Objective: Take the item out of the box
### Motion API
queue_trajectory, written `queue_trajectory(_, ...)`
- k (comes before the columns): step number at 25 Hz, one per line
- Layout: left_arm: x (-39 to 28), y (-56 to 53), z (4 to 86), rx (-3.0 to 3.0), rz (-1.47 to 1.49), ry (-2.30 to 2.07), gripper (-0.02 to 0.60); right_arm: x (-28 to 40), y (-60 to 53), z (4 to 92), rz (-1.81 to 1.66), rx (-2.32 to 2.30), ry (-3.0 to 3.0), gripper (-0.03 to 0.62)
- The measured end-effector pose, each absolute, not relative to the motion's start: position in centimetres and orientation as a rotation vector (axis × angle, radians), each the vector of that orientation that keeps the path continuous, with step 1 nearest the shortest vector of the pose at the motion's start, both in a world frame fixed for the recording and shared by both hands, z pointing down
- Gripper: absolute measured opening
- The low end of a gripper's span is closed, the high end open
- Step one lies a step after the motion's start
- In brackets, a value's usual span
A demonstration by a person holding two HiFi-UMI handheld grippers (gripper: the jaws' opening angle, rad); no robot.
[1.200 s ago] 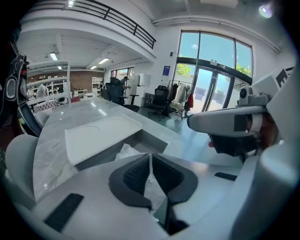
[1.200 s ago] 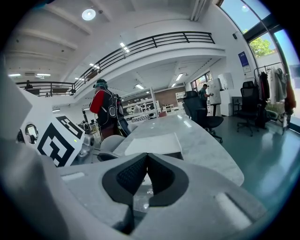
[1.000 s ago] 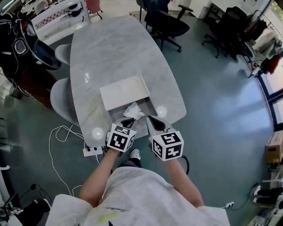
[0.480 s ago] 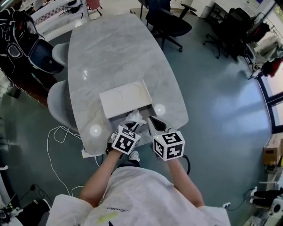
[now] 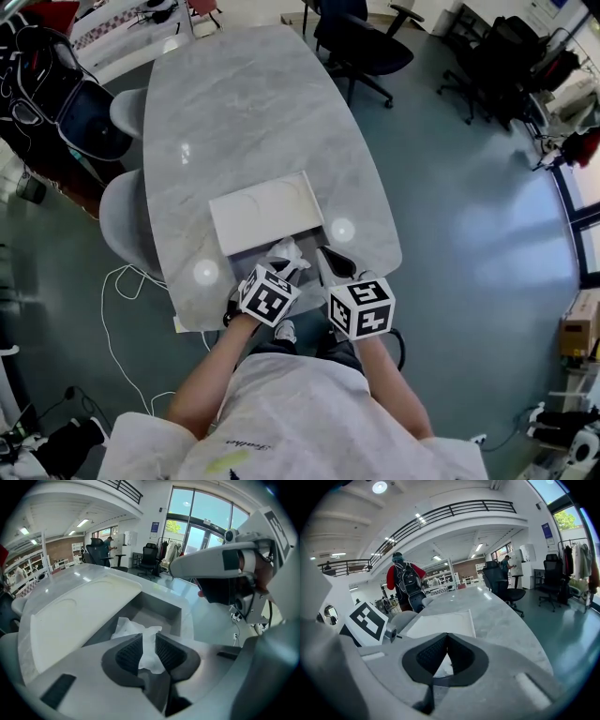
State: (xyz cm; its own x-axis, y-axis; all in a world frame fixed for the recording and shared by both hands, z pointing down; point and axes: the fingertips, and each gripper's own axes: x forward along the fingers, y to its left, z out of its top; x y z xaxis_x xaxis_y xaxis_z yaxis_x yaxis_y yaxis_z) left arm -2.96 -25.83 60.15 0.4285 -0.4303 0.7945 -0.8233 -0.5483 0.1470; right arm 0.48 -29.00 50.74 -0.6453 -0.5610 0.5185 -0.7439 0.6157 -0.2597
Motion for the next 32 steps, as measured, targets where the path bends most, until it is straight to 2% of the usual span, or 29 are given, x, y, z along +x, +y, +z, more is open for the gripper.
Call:
queue_trajectory(9,-3.5,-23.9,62.4,2.097,1.076,-1.035,0.078,-0.2,-28.2,52.1,0.655,0.891,-2.503,0.005)
queue_trajectory(20,-2.6,-25.8,63.2,1.978,1.182,-1.105,0.077,2.0,-31.3,52.1,0.678,0.746,-2.536,0.005)
queue_trajectory(32,-2.4,-27.1,63.0,1.876,1.241,-1.211,0.026,3.4,-33.0,51.9,0.702,0.627,-2.571,0.005)
